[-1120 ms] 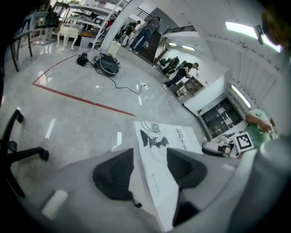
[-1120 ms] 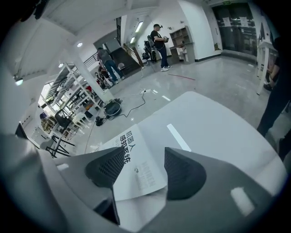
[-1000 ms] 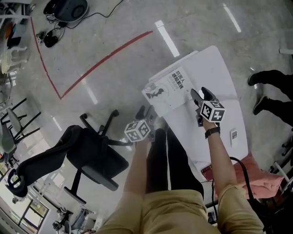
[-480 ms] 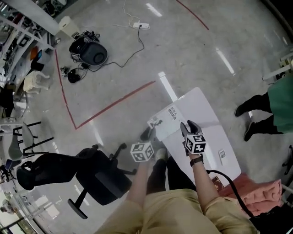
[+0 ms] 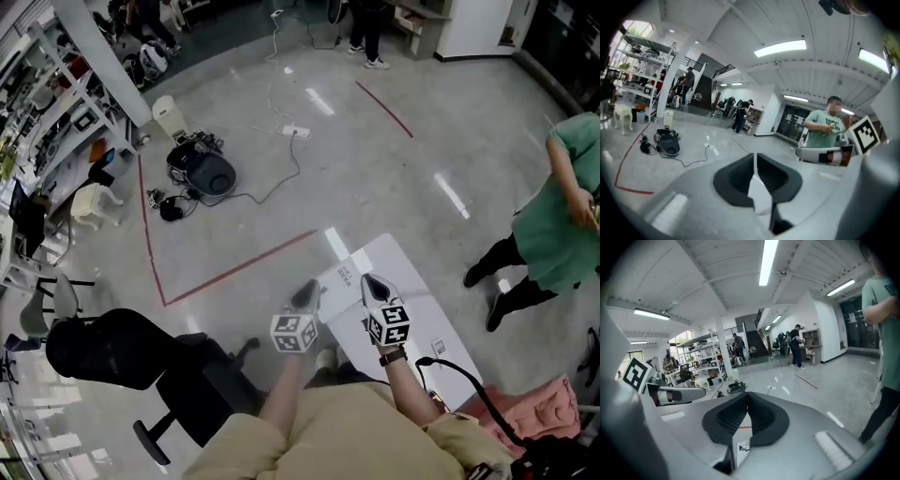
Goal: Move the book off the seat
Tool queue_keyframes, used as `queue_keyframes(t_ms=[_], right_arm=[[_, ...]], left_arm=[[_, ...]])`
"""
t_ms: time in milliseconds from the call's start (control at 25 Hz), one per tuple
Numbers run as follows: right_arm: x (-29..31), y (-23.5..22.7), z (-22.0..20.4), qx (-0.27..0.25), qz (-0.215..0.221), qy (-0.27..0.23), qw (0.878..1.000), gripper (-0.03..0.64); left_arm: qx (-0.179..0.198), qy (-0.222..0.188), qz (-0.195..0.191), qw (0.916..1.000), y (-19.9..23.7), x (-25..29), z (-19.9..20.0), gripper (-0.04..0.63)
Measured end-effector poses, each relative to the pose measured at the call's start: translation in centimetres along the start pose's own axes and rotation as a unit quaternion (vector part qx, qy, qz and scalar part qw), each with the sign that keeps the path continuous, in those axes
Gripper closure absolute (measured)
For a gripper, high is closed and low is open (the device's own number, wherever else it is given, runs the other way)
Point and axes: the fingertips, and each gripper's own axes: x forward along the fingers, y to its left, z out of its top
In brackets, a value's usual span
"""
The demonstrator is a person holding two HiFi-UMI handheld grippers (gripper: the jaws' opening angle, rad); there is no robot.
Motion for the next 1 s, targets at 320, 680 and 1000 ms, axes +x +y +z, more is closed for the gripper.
queue_keyframes(t_ms=[320,680,1000], right_arm=[[-3.7,1.8,7.3,-0.027,0.001,-0.083,0.996,0.612],[-8.0,4.9,10.3,-0.066,-0.013,-0.119,0.991,0.612],[-10.1,2.8,11.0,-0.062,-0.031,-0.131,0.989,0.612]], left_arm=[[0.115,-0.076,-0.007,0.9904,-4.6,-2.3,7.6,0.594],[0.146,-0.102,-0.07,0.9815,-9.1,-6.0,10.1,0.594],[0.139,-0.116,-0.068,0.981,-10.9,-5.0,10.9,0.594]])
